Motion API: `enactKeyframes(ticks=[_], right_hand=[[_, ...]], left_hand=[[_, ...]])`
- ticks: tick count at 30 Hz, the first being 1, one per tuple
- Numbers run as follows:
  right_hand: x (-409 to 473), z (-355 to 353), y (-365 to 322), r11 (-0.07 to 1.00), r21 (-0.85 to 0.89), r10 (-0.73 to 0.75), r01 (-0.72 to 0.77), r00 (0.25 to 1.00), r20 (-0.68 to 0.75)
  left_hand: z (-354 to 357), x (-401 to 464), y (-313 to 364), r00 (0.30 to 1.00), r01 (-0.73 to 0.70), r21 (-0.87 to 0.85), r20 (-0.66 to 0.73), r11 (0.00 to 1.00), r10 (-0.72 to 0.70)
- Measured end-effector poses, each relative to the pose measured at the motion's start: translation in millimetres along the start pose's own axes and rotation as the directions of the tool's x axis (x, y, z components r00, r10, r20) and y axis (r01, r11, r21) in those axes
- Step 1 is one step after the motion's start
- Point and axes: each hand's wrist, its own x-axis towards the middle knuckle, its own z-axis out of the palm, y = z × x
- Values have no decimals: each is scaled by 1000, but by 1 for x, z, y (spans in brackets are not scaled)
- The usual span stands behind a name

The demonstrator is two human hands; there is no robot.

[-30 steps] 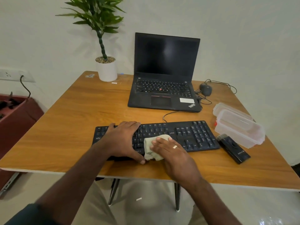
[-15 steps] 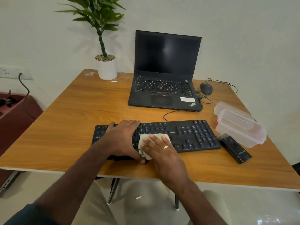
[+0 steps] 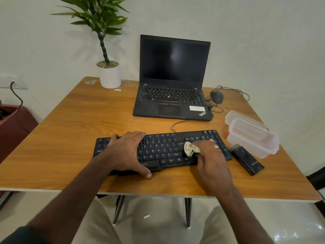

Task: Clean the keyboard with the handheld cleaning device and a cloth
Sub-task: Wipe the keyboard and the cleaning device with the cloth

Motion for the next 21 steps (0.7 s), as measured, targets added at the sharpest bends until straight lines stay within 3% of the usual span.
enactKeyframes(ticks=[2, 7, 13, 15, 18, 21], right_hand=[[6, 3, -11, 995, 39, 96, -93, 993, -64], [0, 15, -14, 994, -98, -31, 39, 996, 83], [4, 8, -2, 997, 15, -73, 72, 994, 79], [12, 4, -1, 994, 109, 12, -20, 997, 76], [19, -1, -3, 955, 263, 161, -141, 985, -55], [10, 4, -5, 986, 168, 25, -4, 992, -125]], left_hand=[[0, 1, 0, 1000, 2, 1, 0, 1000, -2], [-1, 1, -1, 1000, -7, 3, 3, 1000, 7], [1, 1, -2, 1000, -10, -8, -12, 1000, 10], [0, -1, -1, 1000, -13, -16, -12, 1000, 13], [-1, -2, -1, 1000, -15, -23, -5, 1000, 14], [-1, -1, 0, 1000, -17, -10, -3, 1000, 17]])
